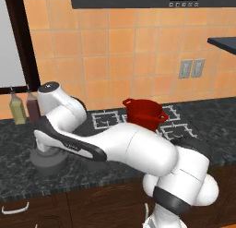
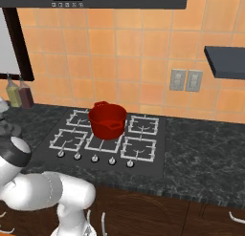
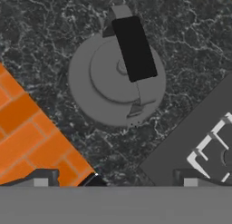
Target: Pick the kettle from the counter and place it on a stove burner. Then turn the burner on.
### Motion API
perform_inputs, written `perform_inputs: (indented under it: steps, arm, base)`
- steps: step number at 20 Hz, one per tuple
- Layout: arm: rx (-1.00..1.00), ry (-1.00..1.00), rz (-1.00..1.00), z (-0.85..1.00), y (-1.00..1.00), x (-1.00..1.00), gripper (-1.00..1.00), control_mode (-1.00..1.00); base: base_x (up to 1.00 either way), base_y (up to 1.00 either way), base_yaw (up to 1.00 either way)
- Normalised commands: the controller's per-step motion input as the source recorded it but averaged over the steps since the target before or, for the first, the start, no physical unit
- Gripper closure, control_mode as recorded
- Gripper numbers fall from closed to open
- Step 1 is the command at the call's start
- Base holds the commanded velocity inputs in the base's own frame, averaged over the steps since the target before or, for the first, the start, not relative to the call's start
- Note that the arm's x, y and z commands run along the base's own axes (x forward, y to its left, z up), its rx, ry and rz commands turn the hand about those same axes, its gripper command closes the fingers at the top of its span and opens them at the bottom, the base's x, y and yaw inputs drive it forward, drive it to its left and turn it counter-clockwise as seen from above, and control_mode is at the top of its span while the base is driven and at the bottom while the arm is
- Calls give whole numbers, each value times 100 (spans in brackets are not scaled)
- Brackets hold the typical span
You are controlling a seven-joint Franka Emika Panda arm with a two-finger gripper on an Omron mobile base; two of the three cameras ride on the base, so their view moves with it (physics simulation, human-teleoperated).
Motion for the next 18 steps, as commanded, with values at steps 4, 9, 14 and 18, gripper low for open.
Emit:
perform_inputs:
  steps: [4, 9, 14, 18]
  arm:
    - [-6, 6, 0, -31, 9, 46, -100, -100]
    - [-3, 5, 0, -17, 14, 35, -100, -100]
    - [0, 2, 0, -19, 21, 31, -100, -100]
    - [0, 0, 0, -23, 19, 24, -100, -100]
  base:
    - [0, 0, 0]
    - [0, 0, 0]
    - [0, 0, 0]
    - [0, 0, 0]
